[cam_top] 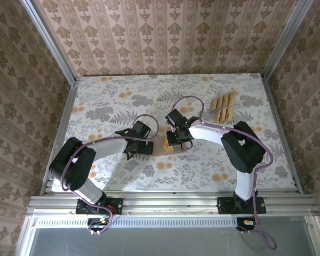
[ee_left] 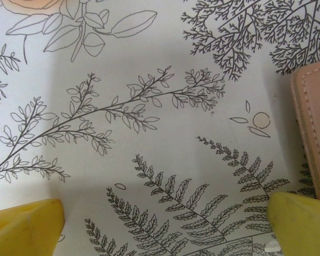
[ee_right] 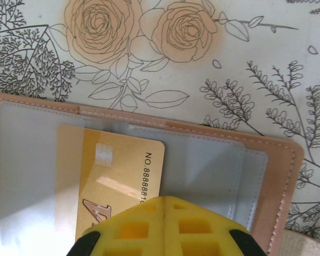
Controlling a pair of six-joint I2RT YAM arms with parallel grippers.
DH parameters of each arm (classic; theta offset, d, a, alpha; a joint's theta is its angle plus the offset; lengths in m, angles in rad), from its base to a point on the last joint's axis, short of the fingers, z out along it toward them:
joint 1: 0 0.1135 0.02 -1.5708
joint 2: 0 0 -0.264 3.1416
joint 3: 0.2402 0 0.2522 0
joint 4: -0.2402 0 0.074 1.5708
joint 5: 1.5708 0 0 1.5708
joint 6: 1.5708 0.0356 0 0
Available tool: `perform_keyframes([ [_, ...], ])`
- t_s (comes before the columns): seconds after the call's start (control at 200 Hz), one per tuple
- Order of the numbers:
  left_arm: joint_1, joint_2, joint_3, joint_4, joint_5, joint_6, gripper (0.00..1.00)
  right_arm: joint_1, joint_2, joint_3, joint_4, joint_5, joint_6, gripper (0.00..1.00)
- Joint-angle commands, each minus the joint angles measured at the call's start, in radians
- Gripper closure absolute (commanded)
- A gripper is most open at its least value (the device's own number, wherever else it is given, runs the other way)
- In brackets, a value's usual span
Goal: Put the credit cards into the card holder
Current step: Insert the credit card into the card slot.
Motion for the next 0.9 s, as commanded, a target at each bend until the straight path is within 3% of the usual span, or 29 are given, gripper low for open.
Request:
perform_keyframes([
  [0.0, -0.001, 0.070, 0.003, 0.125, 0.060, 0.013, 0.00, 0.009, 0.019, -0.014, 0.011, -0.025, 0.020, 1.00],
  [0.36, -0.003, 0.072, 0.000, 0.128, 0.063, 0.013, 0.00, 0.024, 0.031, -0.002, 0.046, -0.084, 0.058, 1.00],
  [0.895, -0.004, 0.074, -0.011, 0.139, 0.066, 0.007, 0.00, 0.012, -0.024, -0.025, 0.025, -0.060, 0.054, 1.00],
])
